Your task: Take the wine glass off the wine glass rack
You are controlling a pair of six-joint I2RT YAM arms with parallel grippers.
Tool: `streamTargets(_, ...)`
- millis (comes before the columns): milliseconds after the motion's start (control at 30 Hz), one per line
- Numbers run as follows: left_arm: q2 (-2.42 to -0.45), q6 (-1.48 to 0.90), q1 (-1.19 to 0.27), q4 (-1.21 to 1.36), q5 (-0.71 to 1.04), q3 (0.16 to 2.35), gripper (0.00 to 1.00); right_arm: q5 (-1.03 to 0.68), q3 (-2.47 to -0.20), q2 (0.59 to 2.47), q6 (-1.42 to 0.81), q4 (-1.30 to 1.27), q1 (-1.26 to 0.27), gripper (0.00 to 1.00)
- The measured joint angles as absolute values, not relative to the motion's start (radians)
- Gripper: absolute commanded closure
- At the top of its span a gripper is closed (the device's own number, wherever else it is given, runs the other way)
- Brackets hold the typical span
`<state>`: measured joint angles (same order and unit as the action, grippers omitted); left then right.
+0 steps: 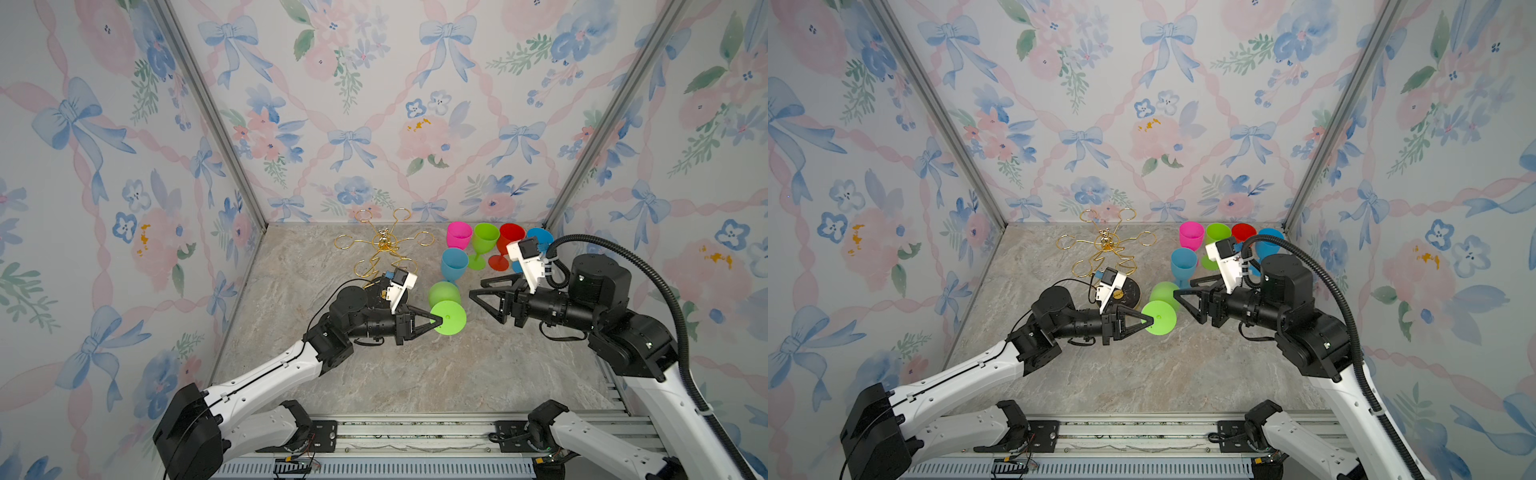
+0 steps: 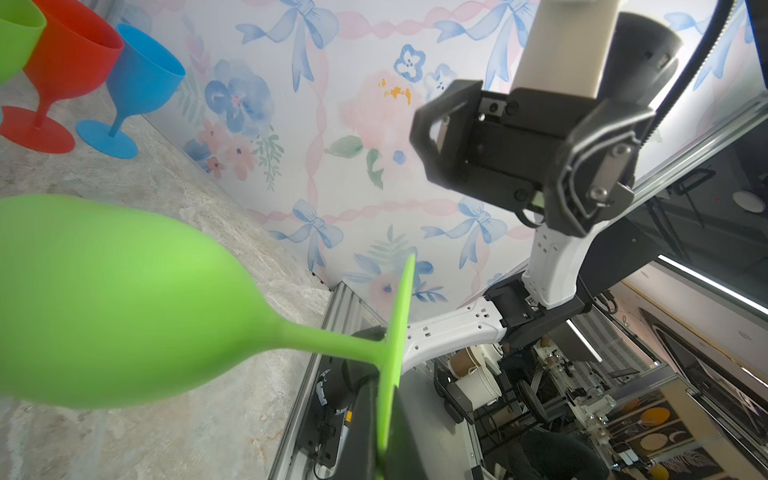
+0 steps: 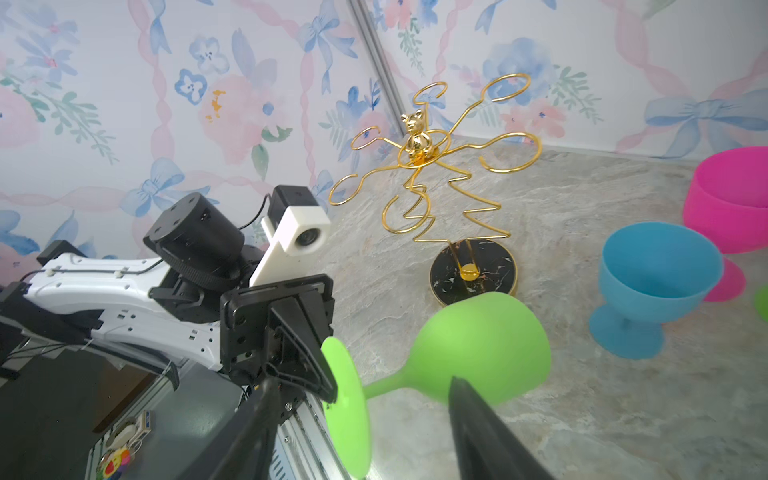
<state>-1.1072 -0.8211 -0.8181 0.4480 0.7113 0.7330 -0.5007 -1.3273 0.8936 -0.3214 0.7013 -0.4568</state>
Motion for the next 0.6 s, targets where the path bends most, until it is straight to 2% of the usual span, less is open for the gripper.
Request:
streamTargets(267, -1.137, -0.662, -0.871, 0.411, 0.743, 0.734, 1.0, -0.546, -1.321, 0.927, -0.447, 0.708, -0.24, 0.33)
streamTargets(433, -1.138, -0.421, -0.95, 0.209, 0.666, 0.804, 1.0, -0.542, -1.313, 0.984, -0.48, 0.758, -0.208, 0.33)
streamTargets(600, -1.108, -0.248, -0.985, 0.123, 0.546, 0.825, 1.0, -0.538, -1.305, 1.018, -0.495, 0.794, -0.208, 0.33)
